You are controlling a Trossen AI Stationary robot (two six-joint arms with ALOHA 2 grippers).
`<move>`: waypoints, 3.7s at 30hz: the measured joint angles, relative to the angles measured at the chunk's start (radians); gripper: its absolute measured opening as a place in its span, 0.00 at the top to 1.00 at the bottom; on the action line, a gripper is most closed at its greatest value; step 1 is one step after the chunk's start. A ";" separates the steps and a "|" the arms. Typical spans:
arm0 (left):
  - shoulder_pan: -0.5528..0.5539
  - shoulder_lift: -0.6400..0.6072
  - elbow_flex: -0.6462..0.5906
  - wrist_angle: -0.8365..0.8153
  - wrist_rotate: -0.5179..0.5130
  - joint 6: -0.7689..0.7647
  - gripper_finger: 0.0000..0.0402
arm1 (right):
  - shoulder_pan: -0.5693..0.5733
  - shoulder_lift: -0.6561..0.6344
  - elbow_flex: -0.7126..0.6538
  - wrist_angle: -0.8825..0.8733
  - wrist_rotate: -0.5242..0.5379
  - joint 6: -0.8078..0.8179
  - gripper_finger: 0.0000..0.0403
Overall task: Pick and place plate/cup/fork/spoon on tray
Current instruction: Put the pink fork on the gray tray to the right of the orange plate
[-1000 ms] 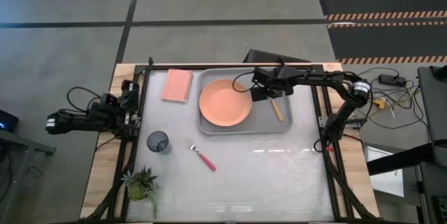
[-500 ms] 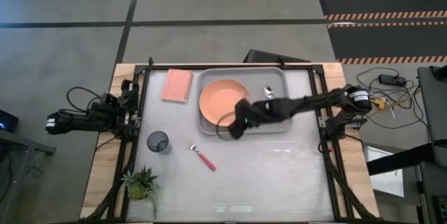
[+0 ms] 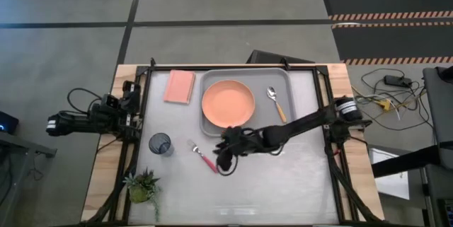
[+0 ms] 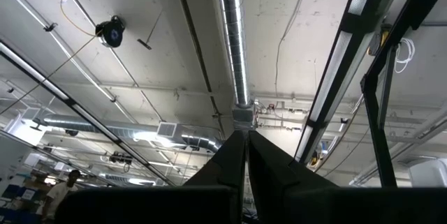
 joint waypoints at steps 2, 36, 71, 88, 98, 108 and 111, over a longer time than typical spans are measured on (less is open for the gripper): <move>0.000 0.000 0.000 0.000 0.000 0.000 1.00 | 0.010 0.058 0.055 -0.004 -0.013 -0.081 0.68; 0.000 0.000 -0.001 0.006 0.000 0.000 1.00 | 0.076 0.476 0.367 -0.130 0.224 -0.273 0.74; 0.000 0.000 -0.002 0.007 0.000 0.000 1.00 | 0.076 0.180 0.357 -0.417 0.159 -0.238 0.98; 0.000 0.000 -0.002 0.011 0.000 0.007 1.00 | 0.078 0.306 0.049 0.408 0.212 -0.521 0.96; 0.000 0.000 -0.002 0.014 0.000 0.008 1.00 | 0.060 0.423 0.145 0.396 0.193 -0.483 0.59; 0.000 0.000 -0.002 0.014 0.000 0.008 1.00 | 0.051 0.434 0.165 0.295 0.218 -0.483 0.41; 0.000 0.000 -0.002 0.014 0.000 0.008 1.00 | 0.051 0.461 0.165 0.294 0.217 -0.496 0.43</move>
